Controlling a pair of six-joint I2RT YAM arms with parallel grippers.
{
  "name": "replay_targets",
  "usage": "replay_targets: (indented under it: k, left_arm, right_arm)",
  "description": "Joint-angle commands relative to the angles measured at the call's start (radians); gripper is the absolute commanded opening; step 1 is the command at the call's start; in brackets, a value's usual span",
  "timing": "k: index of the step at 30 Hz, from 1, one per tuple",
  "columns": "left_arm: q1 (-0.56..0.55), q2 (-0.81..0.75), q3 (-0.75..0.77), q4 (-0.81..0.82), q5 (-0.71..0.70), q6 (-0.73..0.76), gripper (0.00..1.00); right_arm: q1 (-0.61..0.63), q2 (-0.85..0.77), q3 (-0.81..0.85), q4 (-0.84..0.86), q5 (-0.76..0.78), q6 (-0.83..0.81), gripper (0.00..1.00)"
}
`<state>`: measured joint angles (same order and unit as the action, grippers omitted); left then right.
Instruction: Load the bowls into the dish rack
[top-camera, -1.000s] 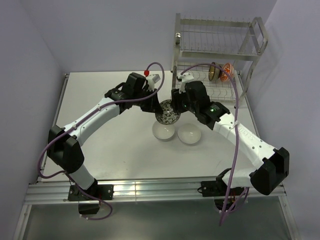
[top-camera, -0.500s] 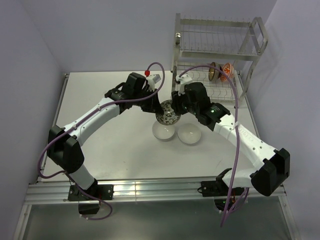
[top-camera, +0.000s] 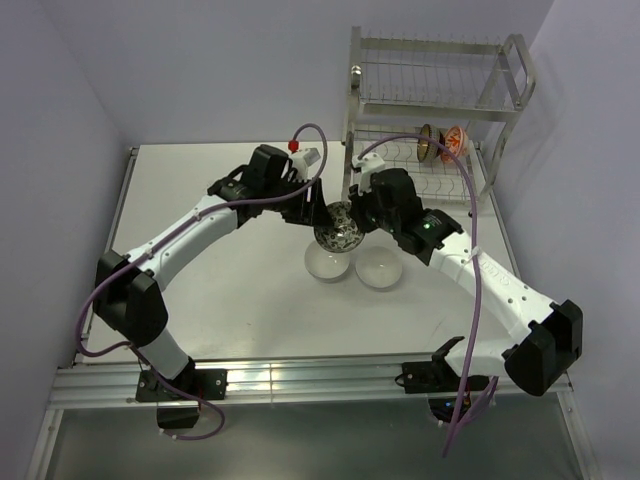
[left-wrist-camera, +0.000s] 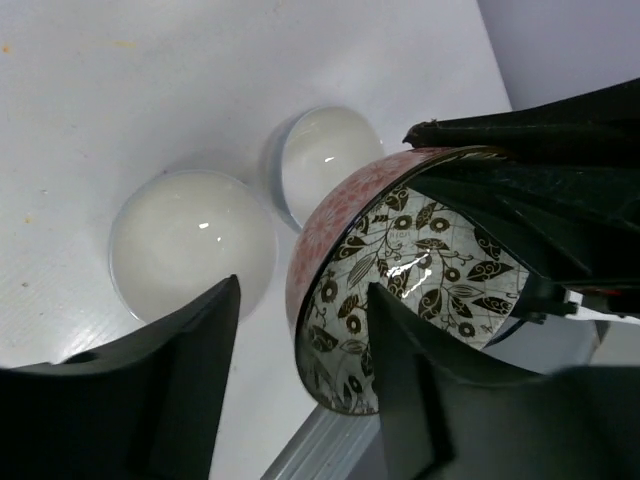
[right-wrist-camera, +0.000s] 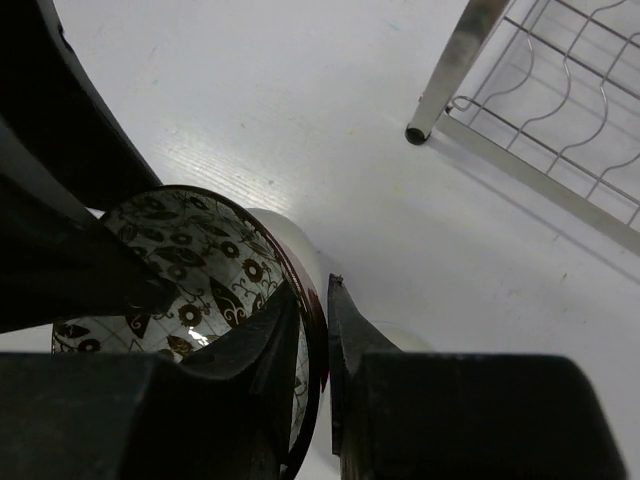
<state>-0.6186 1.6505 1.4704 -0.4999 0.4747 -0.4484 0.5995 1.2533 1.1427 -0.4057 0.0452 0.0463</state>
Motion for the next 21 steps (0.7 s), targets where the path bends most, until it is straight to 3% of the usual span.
replay_targets:
  k: [1,7,16,19,21]
  left_arm:
    - [0.046,-0.041,-0.018,0.054,0.091,-0.052,0.61]
    - [0.122,-0.064,-0.054,0.067,0.153,-0.07,0.69]
    - [0.206,-0.109,-0.056,0.017,0.088,-0.009,0.73]
    - [0.218,-0.115,-0.056,-0.012,0.056,0.017,0.94]
    - [0.236,-0.12,-0.059,-0.008,0.064,0.019,1.0]
  right_arm:
    - [-0.01,-0.055,-0.011,0.062,0.041,-0.011,0.0]
    - [-0.046,-0.077,-0.029,0.062,0.056,-0.019,0.0]
    - [-0.193,-0.077,-0.109,0.182,0.168,-0.152,0.0]
    - [-0.28,-0.016,-0.104,0.208,0.142,-0.187,0.0]
    - [-0.325,0.015,-0.092,0.24,0.142,-0.191,0.0]
